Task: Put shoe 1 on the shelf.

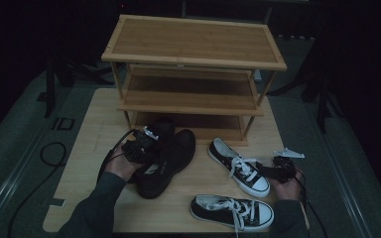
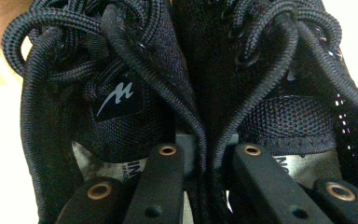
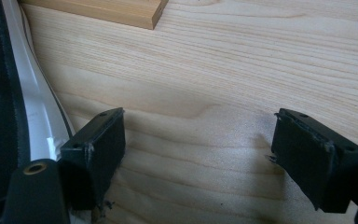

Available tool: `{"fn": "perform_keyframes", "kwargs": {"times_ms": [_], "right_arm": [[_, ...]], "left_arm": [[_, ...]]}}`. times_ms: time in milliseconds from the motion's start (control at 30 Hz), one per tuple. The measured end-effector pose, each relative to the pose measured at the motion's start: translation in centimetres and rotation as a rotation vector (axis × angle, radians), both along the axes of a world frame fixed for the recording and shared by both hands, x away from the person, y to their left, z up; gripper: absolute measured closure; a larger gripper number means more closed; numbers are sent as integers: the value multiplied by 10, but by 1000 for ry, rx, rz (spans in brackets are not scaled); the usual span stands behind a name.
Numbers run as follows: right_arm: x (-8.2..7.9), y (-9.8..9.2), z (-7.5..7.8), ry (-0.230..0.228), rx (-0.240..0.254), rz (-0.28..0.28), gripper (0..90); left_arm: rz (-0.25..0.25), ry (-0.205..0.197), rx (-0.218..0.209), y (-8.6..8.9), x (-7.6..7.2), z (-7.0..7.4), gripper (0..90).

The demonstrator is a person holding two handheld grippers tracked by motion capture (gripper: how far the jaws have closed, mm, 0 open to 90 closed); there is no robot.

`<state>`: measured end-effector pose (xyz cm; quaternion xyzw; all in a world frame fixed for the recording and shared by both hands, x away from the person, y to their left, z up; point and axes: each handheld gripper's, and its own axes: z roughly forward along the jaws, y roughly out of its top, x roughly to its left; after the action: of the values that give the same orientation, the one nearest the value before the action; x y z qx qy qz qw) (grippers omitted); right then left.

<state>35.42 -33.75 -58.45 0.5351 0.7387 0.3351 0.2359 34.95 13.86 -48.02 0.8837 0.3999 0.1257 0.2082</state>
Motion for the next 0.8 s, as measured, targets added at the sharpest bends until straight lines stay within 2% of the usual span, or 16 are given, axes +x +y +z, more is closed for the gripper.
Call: {"fn": "perform_keyframes", "kwargs": {"times_ms": [600, 700, 800], "right_arm": [[0, -1, 0, -1, 7, 3, 168], [0, -1, 0, -1, 6, 4, 168], [0, -1, 0, -1, 5, 5, 168]], "left_arm": [[32, -27, -9, -14, 22, -2, 865], [48, -25, -25, -16, 30, -3, 865], [57, -31, -18, -19, 33, -3, 865]]}}
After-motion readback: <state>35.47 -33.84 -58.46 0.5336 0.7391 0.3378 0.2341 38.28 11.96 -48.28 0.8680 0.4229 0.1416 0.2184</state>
